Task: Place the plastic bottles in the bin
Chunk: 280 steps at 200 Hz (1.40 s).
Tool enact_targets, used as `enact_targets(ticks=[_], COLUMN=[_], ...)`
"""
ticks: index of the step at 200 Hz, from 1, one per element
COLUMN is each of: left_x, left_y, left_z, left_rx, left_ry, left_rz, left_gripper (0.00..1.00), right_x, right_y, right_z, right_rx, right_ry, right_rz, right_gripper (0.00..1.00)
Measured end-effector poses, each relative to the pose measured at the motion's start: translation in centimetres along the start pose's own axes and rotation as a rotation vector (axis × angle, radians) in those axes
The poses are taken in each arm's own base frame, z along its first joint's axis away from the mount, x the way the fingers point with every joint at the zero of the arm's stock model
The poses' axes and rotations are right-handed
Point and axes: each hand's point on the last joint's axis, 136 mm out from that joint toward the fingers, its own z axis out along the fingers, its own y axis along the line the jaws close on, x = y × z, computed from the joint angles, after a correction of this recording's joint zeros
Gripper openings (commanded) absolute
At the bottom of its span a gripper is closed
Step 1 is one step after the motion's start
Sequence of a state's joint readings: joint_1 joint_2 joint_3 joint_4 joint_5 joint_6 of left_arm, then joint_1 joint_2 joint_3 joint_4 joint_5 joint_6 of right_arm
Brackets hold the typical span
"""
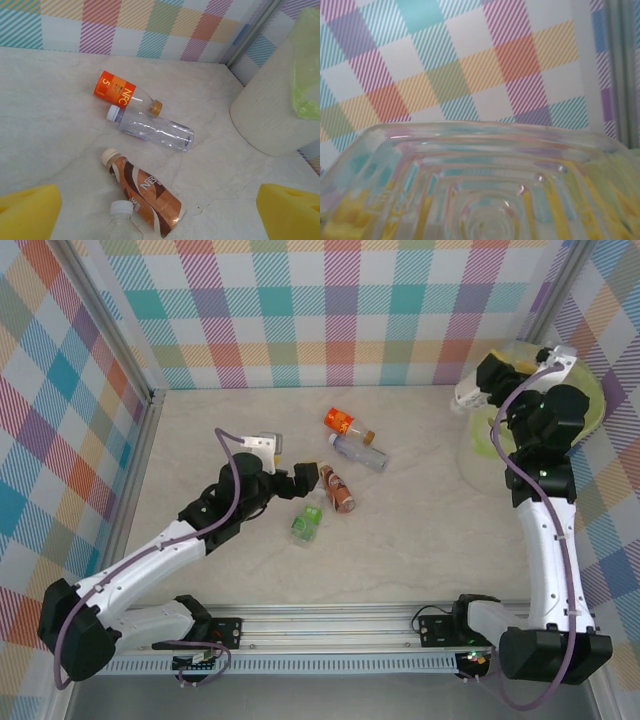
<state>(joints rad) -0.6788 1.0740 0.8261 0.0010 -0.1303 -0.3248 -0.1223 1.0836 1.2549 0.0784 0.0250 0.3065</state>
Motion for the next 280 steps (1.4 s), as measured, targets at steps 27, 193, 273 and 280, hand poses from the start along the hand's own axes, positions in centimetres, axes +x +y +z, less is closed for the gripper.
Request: enact_targets(ticks=[27,193,273,280], left_x=[0.8,1.4,1.6,1.6], left_y=[1.0,2.0,2.8,2.9], left_z=[-0.3,0.9,1.0,1.0], left_rx=[-0.023,-0.032,-0.051,-0.053], left_ry=[0.004,0.01,0.012,0.011], left_rz=[-0.023,-0.117,-0.134,-0.137], left_gripper=[1.0,1.0,1.0,1.0], right_x=[-3.1,6.3,6.5,6.7], right_y=[-4.8,-17.4,-17.0,-17.0], right_z=[-0.8,1.7,0.6,0.3], right_rx=[0.17,0.502,0.579,0.584], right_ry=[-0.18,-0.094,0.09,0.103], right_rz=[0.036,0.116,0.131,0.131], right_gripper=[0.57,0.93,1.0,1.0])
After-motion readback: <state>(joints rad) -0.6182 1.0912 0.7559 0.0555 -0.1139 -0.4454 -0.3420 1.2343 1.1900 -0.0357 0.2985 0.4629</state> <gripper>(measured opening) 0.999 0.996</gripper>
